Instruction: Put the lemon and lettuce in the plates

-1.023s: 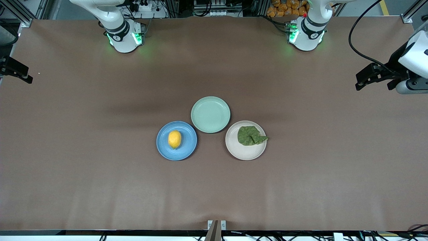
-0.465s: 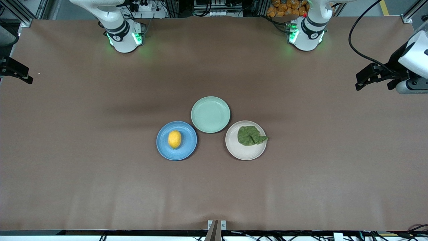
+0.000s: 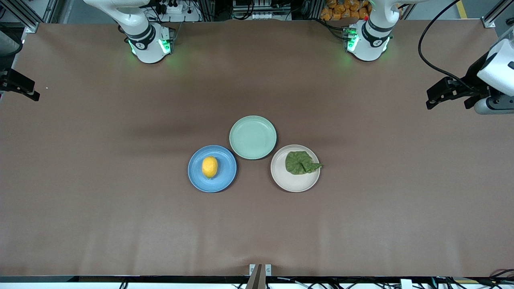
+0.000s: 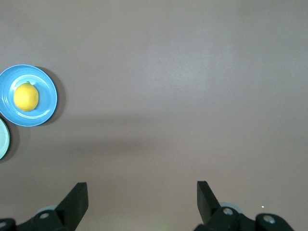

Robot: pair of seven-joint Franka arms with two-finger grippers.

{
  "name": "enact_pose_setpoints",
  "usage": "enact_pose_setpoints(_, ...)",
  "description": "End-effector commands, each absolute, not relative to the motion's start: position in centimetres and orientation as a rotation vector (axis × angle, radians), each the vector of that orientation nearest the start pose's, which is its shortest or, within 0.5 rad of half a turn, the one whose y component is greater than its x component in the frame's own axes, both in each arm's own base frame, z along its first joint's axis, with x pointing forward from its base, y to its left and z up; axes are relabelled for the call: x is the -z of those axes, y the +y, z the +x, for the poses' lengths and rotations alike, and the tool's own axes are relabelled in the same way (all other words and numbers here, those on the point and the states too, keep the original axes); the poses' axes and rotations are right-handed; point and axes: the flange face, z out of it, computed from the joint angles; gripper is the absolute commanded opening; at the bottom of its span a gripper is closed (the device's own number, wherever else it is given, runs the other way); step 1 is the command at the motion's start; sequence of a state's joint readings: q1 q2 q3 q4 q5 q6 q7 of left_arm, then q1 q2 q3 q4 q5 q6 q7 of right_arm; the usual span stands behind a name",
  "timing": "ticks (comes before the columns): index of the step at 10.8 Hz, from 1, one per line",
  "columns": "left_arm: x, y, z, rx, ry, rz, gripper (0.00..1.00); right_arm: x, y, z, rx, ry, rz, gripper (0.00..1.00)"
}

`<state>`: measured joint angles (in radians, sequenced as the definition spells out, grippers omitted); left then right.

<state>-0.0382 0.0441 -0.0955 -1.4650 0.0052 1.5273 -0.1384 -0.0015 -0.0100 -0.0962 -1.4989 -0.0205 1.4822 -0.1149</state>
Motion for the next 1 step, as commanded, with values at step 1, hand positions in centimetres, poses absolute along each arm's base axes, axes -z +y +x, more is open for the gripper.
enact_pose_setpoints(1, -65.03, -7.21, 56.17, 0.03, 0.028, -3.166, 1.0, -65.89, -4.78, 54.76, 0.004, -0.035, -3.166, 1.0)
